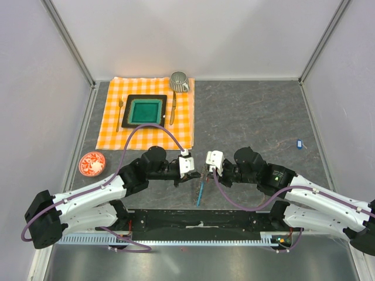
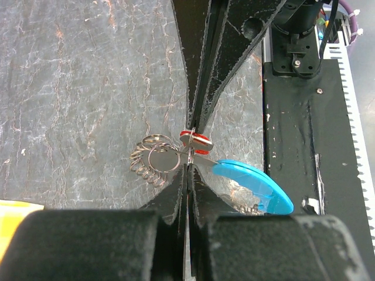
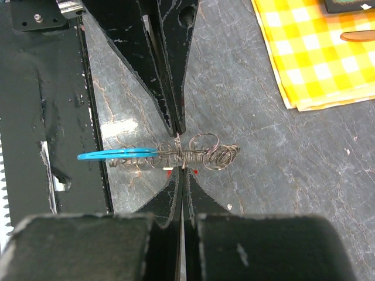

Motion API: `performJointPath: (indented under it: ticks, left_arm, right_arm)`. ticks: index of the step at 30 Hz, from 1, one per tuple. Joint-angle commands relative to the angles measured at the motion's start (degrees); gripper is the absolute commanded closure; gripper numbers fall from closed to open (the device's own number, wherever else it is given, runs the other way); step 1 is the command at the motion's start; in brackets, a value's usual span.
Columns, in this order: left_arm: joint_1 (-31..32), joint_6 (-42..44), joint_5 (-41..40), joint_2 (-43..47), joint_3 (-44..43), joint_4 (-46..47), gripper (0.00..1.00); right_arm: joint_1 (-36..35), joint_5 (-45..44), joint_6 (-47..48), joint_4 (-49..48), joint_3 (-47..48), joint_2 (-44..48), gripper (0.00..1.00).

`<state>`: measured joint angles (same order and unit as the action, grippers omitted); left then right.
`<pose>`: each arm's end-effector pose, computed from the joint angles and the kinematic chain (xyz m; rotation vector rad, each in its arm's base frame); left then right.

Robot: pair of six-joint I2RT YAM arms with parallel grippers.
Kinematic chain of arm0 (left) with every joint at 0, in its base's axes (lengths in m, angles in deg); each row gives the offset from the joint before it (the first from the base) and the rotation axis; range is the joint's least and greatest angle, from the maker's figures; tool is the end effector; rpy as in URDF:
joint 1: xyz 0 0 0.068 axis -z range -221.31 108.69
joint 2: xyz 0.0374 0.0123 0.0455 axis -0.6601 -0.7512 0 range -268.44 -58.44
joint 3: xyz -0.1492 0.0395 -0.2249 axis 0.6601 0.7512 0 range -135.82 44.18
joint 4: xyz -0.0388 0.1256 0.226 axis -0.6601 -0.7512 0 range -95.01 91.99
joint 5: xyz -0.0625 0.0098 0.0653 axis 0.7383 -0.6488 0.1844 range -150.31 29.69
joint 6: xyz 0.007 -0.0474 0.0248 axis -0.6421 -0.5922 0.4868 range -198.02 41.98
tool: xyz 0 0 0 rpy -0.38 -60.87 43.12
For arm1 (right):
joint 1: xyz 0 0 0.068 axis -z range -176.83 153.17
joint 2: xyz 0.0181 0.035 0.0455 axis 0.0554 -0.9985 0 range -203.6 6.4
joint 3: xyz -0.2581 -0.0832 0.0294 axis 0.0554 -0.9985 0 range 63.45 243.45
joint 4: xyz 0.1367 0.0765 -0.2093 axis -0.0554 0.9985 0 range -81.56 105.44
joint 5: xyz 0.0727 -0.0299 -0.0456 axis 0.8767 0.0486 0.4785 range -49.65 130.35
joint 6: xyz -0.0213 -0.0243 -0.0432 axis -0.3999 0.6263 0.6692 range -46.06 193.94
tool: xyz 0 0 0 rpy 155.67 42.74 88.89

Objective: Put the keys on the keyring

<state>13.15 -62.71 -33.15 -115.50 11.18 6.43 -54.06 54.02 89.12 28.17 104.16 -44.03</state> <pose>0.1171 -0.1919 0.2543 1.3893 1.4113 -0.9056 0.1000 0.1711 0.2813 -1.3844 1.6378 0.6874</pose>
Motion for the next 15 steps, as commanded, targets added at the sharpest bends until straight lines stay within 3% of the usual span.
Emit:
performJointPath:
  ticks: [1,15]
  left_arm:
    - [0.21,1.04,1.94,0.19,-1.9,2.14,0.98]
    - [0.21,1.83,0.7,0.37,-1.64,2.14,0.98]
  right_arm:
    - [-0.25,1.09,-0.33,-2.76,0.86,-0.19,1.0]
    - [-0.34,0.92,-0.59,-0.92,1.39,0.86,1.0]
